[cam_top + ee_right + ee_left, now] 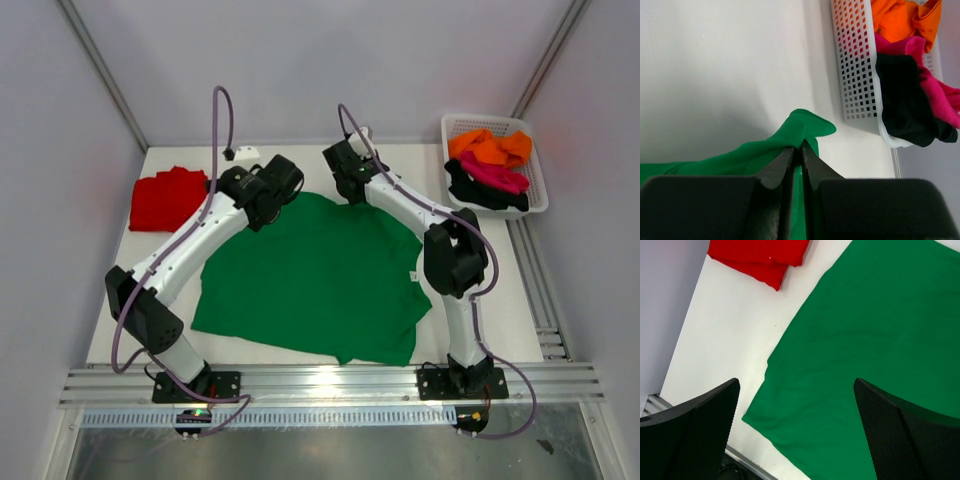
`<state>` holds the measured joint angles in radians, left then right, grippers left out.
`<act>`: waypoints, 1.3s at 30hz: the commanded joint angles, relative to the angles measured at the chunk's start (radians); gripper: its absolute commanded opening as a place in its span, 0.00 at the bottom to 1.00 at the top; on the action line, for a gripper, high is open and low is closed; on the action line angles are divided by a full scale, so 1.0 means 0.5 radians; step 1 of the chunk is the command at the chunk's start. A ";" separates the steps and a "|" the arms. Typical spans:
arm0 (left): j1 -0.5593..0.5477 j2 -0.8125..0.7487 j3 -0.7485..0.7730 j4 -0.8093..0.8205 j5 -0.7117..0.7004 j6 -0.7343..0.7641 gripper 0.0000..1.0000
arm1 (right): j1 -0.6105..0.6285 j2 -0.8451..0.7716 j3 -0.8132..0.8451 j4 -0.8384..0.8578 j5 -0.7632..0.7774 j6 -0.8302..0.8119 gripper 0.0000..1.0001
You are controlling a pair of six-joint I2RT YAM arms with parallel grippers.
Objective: Fold and stack the t-shirts
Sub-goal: Flatten out the tshirt
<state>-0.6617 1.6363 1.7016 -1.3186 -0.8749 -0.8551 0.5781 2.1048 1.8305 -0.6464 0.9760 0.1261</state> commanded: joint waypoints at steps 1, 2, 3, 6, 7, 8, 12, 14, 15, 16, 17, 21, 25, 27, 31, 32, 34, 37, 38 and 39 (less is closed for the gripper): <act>0.001 0.031 -0.019 0.005 0.031 -0.109 0.98 | -0.012 0.027 0.045 0.124 0.027 0.002 0.16; 0.001 0.028 -0.022 0.008 0.053 -0.115 0.98 | -0.015 0.039 0.042 0.139 0.033 0.012 0.26; 0.001 0.025 -0.025 0.011 0.071 -0.121 0.97 | -0.015 0.073 0.045 0.145 0.045 0.024 0.31; -0.002 0.004 -0.059 0.035 0.118 -0.155 0.97 | -0.018 0.143 0.036 0.164 0.152 0.061 0.43; -0.005 -0.017 -0.102 0.048 0.127 -0.158 0.97 | -0.018 0.159 0.039 0.136 0.201 0.112 0.46; -0.008 -0.030 -0.120 0.066 0.142 -0.155 0.97 | -0.018 0.168 0.036 0.115 0.220 0.146 0.48; -0.027 -0.051 -0.200 0.106 0.164 -0.174 0.97 | -0.015 0.135 -0.041 0.005 0.223 0.355 0.49; -0.030 -0.048 -0.219 0.106 0.164 -0.177 0.97 | -0.009 0.043 -0.120 -0.118 0.181 0.541 0.49; -0.033 -0.045 -0.222 0.103 0.164 -0.180 0.97 | -0.006 0.000 -0.160 -0.134 0.144 0.576 0.49; -0.030 -0.042 -0.225 0.103 0.161 -0.180 0.97 | -0.003 -0.052 -0.264 -0.143 0.107 0.597 0.49; -0.030 -0.036 -0.228 0.106 0.164 -0.180 0.97 | 0.006 -0.156 -0.313 -0.164 0.006 0.655 0.49; -0.033 -0.015 -0.216 0.128 0.191 -0.161 0.97 | 0.007 -0.350 -0.507 -0.317 -0.306 0.882 0.49; -0.036 0.025 -0.179 0.137 0.201 -0.140 0.97 | 0.037 -0.494 -0.742 -0.425 -0.503 1.042 0.48; -0.036 0.041 -0.170 0.131 0.194 -0.131 0.97 | 0.065 -0.598 -0.829 -0.419 -0.556 1.085 0.48; -0.039 0.065 -0.127 0.125 0.194 -0.118 0.97 | 0.086 -0.675 -1.007 -0.392 -0.785 1.144 0.48; -0.036 0.071 -0.120 0.124 0.194 -0.115 0.97 | 0.086 -0.681 -1.025 -0.385 -0.832 1.162 0.48; -0.036 0.084 -0.099 0.121 0.194 -0.112 0.97 | 0.092 -0.703 -1.099 -0.337 -0.918 1.174 0.48; -0.036 0.087 -0.093 0.118 0.194 -0.109 0.97 | 0.099 -0.709 -1.173 -0.254 -1.007 1.193 0.48; -0.039 0.087 -0.093 0.118 0.194 -0.112 0.97 | 0.099 -0.697 -1.176 -0.244 -1.013 1.196 0.48; -0.036 0.090 -0.090 0.118 0.197 -0.115 0.97 | 0.099 -0.682 -1.173 -0.238 -1.013 1.193 0.48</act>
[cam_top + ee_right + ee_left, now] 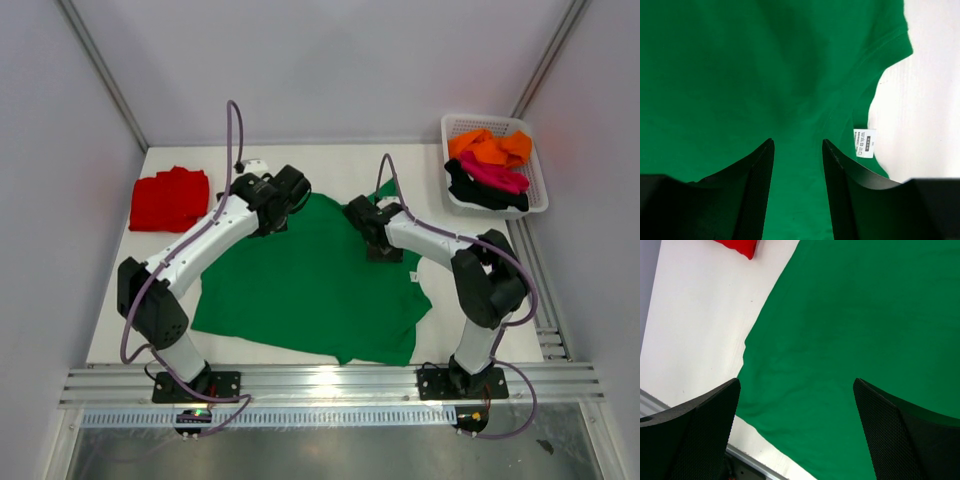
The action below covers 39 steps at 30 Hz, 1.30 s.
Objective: Fold and stack the t-shirts
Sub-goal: Flatten out the tshirt
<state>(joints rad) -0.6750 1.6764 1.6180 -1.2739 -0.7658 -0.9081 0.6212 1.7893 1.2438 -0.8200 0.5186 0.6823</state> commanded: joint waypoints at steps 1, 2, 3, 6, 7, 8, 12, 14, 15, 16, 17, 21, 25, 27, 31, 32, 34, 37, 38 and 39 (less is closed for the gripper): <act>-0.012 0.007 0.077 0.026 -0.018 -0.009 0.97 | 0.012 -0.005 0.016 0.112 -0.095 0.080 0.48; -0.009 0.007 0.080 0.026 -0.024 -0.009 0.97 | 0.012 0.020 0.025 0.112 -0.092 0.062 0.48; -0.012 0.007 0.080 0.023 -0.027 -0.009 0.97 | 0.012 0.041 0.046 0.115 -0.092 0.056 0.48; -0.012 -0.015 0.086 -0.005 -0.064 -0.024 0.97 | 0.012 0.136 0.092 0.121 -0.083 0.031 0.48; -0.009 -0.021 0.087 -0.017 -0.073 -0.028 0.97 | 0.012 0.161 0.102 0.127 -0.083 0.028 0.48; -0.009 -0.039 0.087 -0.038 -0.082 -0.034 0.97 | 0.012 0.216 0.120 0.124 -0.086 0.022 0.48; -0.012 -0.091 0.080 -0.075 -0.119 -0.052 0.97 | 0.009 0.354 0.252 0.094 -0.129 0.047 0.48; -0.009 -0.107 0.087 -0.097 -0.140 -0.055 0.97 | 0.006 0.400 0.289 0.094 -0.175 0.053 0.48; -0.009 -0.119 0.090 -0.103 -0.146 -0.058 0.97 | 0.006 0.428 0.322 0.091 -0.184 0.059 0.48; -0.012 -0.125 0.093 -0.112 -0.156 -0.061 0.97 | 0.006 0.440 0.335 0.094 -0.196 0.068 0.48; -0.009 -0.131 0.102 -0.115 -0.159 -0.064 0.97 | 0.006 0.450 0.344 0.094 -0.194 0.071 0.48; -0.009 -0.150 0.108 -0.146 -0.162 -0.074 0.97 | -0.021 0.502 0.399 0.103 -0.194 0.047 0.48; -0.009 -0.153 0.117 -0.161 -0.159 -0.077 0.97 | -0.119 0.560 0.464 0.085 -0.215 0.019 0.48; -0.009 -0.159 0.117 -0.173 -0.168 -0.083 0.97 | -0.153 0.578 0.497 0.078 -0.212 0.007 0.48; -0.009 -0.184 0.108 -0.198 -0.186 -0.095 0.97 | -0.221 0.600 0.565 0.060 -0.194 -0.021 0.48; -0.009 -0.193 0.099 -0.207 -0.189 -0.101 0.97 | -0.251 0.615 0.583 0.054 -0.191 -0.024 0.48; -0.009 -0.199 0.093 -0.216 -0.193 -0.101 0.97 | -0.273 0.627 0.632 0.042 -0.190 -0.033 0.48; -0.009 -0.214 0.096 -0.223 -0.196 -0.107 0.97 | -0.319 0.637 0.666 0.045 -0.200 -0.048 0.48; -0.012 -0.217 0.096 -0.222 -0.196 -0.107 0.97 | -0.325 0.640 0.660 0.066 -0.203 -0.054 0.48; -0.009 -0.217 0.096 -0.222 -0.193 -0.104 0.97 | -0.322 0.640 0.654 0.084 -0.206 -0.067 0.48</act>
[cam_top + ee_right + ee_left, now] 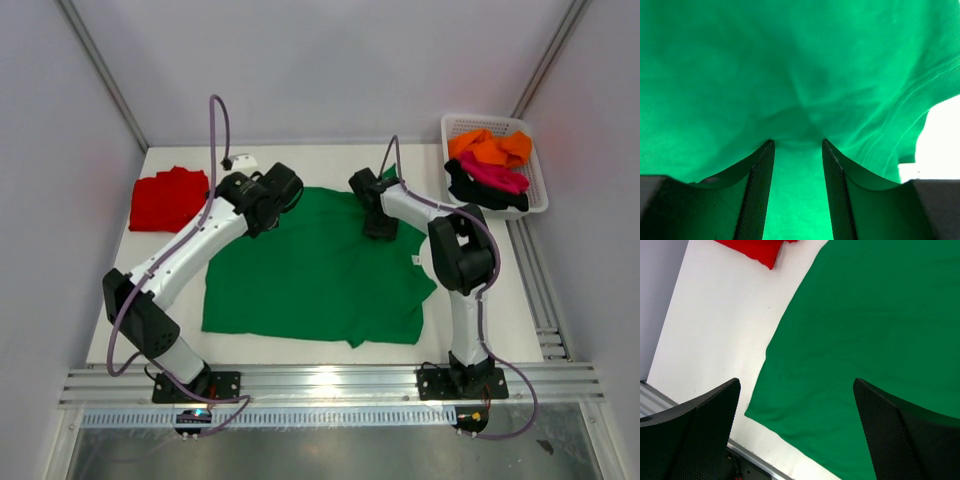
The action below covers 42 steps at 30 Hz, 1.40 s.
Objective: Fold and stack the t-shirts
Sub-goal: Flatten out the tshirt
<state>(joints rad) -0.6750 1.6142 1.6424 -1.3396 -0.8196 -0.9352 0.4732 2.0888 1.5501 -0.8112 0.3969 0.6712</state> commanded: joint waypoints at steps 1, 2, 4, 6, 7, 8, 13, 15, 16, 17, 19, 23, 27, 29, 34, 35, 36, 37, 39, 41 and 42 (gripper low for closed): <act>-0.009 -0.090 0.053 -0.091 -0.082 -0.047 0.97 | -0.026 0.038 0.032 0.088 0.035 -0.066 0.48; -0.009 -0.090 0.053 -0.088 -0.076 -0.047 0.97 | -0.026 0.035 0.008 0.107 0.038 -0.078 0.48; -0.009 -0.081 0.050 -0.079 -0.061 -0.044 0.97 | -0.026 0.004 -0.029 0.174 0.031 -0.097 0.48; -0.012 -0.075 0.044 -0.064 -0.039 -0.041 0.97 | -0.026 -0.102 -0.139 0.321 0.001 -0.121 0.48; -0.009 -0.072 0.038 -0.055 -0.036 -0.038 0.97 | -0.026 -0.158 -0.197 0.388 -0.011 -0.127 0.48; -0.012 -0.068 0.023 -0.042 -0.024 -0.029 0.97 | -0.026 -0.222 -0.322 0.547 -0.036 -0.146 0.48; -0.012 -0.047 -0.027 0.004 -0.005 -0.023 0.97 | -0.026 -0.722 -0.627 0.922 -0.054 -0.174 0.48; -0.015 -0.029 -0.030 0.007 0.004 -0.023 0.97 | -0.026 -0.851 -0.710 0.963 -0.018 -0.143 0.48; -0.012 -0.026 -0.033 0.007 0.001 -0.023 0.97 | -0.026 -0.910 -0.732 0.957 -0.012 -0.128 0.48; -0.015 -0.022 -0.036 0.016 0.004 -0.026 0.97 | -0.026 -1.013 -0.768 0.935 -0.002 -0.115 0.48; -0.015 -0.022 -0.048 0.031 0.025 -0.026 0.97 | -0.023 -1.106 -0.808 0.902 0.031 -0.082 0.48; -0.018 -0.016 -0.054 0.071 0.047 -0.023 0.97 | -0.026 -1.235 -0.839 0.614 -0.002 -0.030 0.48; -0.021 -0.007 -0.054 0.093 0.065 -0.016 0.97 | -0.026 -1.315 -0.931 0.365 -0.189 0.090 0.48; -0.021 -0.004 -0.054 0.099 0.071 -0.016 0.97 | -0.026 -1.373 -1.087 0.343 -0.321 0.179 0.48; -0.028 0.020 -0.057 0.117 0.096 -0.013 0.97 | -0.026 -1.683 -1.437 0.591 -0.423 0.293 0.48; -0.037 0.024 -0.057 0.120 0.102 -0.019 0.97 | -0.026 -1.711 -1.504 0.734 -0.426 0.293 0.48; -0.037 0.030 -0.057 0.120 0.105 -0.019 0.97 | -0.026 -1.729 -1.529 0.815 -0.435 0.281 0.49; -0.040 0.042 -0.060 0.120 0.105 -0.016 0.97 | -0.026 -1.741 -1.548 0.958 -0.447 0.268 0.49; -0.049 0.051 -0.060 0.120 0.111 -0.016 0.97 | -0.026 -1.729 -1.527 1.082 -0.459 0.183 0.48; -0.055 0.054 -0.067 0.120 0.108 -0.019 0.97 | -0.026 -1.659 -1.426 1.165 -0.402 0.045 0.48; -0.055 0.054 -0.067 0.117 0.105 -0.019 0.97 | -0.026 -1.613 -1.367 1.165 -0.371 -0.029 0.49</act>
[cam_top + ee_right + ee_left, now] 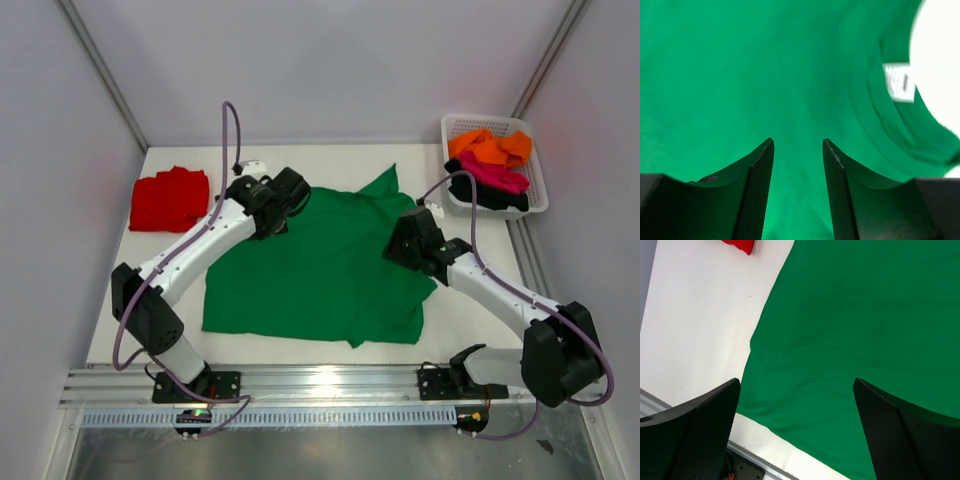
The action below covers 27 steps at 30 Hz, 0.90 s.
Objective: Fold and stack the t-shirts
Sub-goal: Flatten out the tshirt
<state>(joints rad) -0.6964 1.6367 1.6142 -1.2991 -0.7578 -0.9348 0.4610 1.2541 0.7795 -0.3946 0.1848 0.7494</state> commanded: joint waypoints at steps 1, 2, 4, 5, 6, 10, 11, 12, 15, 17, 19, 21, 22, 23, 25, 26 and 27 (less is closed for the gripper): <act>-0.012 0.009 -0.010 0.040 -0.021 -0.020 0.97 | -0.002 0.105 0.326 0.281 0.093 -0.262 0.49; -0.012 0.003 -0.010 0.037 -0.024 -0.020 0.97 | -0.002 0.230 0.407 0.271 0.127 -0.338 0.48; -0.012 0.000 -0.010 0.040 -0.040 -0.020 0.97 | 0.001 0.384 0.669 0.174 0.228 -0.618 0.49; -0.012 -0.003 -0.010 0.033 -0.043 -0.017 0.97 | 0.001 0.537 0.753 0.154 0.274 -0.679 0.49; -0.012 -0.003 -0.004 0.033 -0.049 -0.017 0.97 | 0.001 0.608 0.827 0.145 0.305 -0.847 0.49; -0.012 0.003 0.005 0.024 -0.080 -0.005 0.97 | 0.001 0.918 1.314 0.017 0.510 -1.093 0.48; -0.012 0.003 0.008 0.024 -0.083 -0.005 0.97 | 0.001 0.976 1.401 -0.011 0.556 -1.136 0.48; -0.012 0.009 0.011 0.021 -0.086 -0.002 0.97 | 0.001 1.114 1.483 -0.048 0.602 -1.176 0.49; -0.012 0.015 0.017 0.015 -0.101 -0.002 0.97 | 0.001 1.359 1.766 -0.143 0.796 -1.348 0.49; -0.012 0.022 0.018 0.012 -0.119 0.001 0.97 | 0.001 1.461 1.898 -0.168 0.912 -1.471 0.49; -0.012 0.043 0.036 -0.003 -0.135 0.007 0.97 | 0.001 1.584 1.996 -0.201 0.946 -1.575 0.49; -0.012 0.070 0.076 -0.031 -0.166 0.010 0.97 | 0.008 1.652 2.039 -0.211 1.008 -1.640 0.49; -0.012 0.098 0.091 -0.040 -0.175 0.017 0.97 | 0.026 1.667 2.043 -0.217 1.023 -1.679 0.49; -0.012 0.110 0.128 -0.046 -0.184 0.020 0.97 | 0.032 1.679 2.049 -0.226 1.029 -1.750 0.49; -0.012 0.153 0.162 -0.059 -0.187 0.032 0.98 | 0.056 1.677 2.025 -0.226 1.042 -1.818 0.49; -0.012 0.163 0.192 -0.053 -0.187 0.038 0.97 | 0.069 1.664 2.006 -0.214 1.042 -1.873 0.49; -0.012 0.175 0.201 -0.046 -0.178 0.038 0.98 | 0.078 1.652 1.988 -0.193 1.011 -1.900 0.48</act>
<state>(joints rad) -0.6994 1.7092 1.6577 -1.3155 -0.8043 -0.9184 0.4740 2.1174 1.7557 -0.5068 0.6495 -0.0887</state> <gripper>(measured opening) 0.973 0.485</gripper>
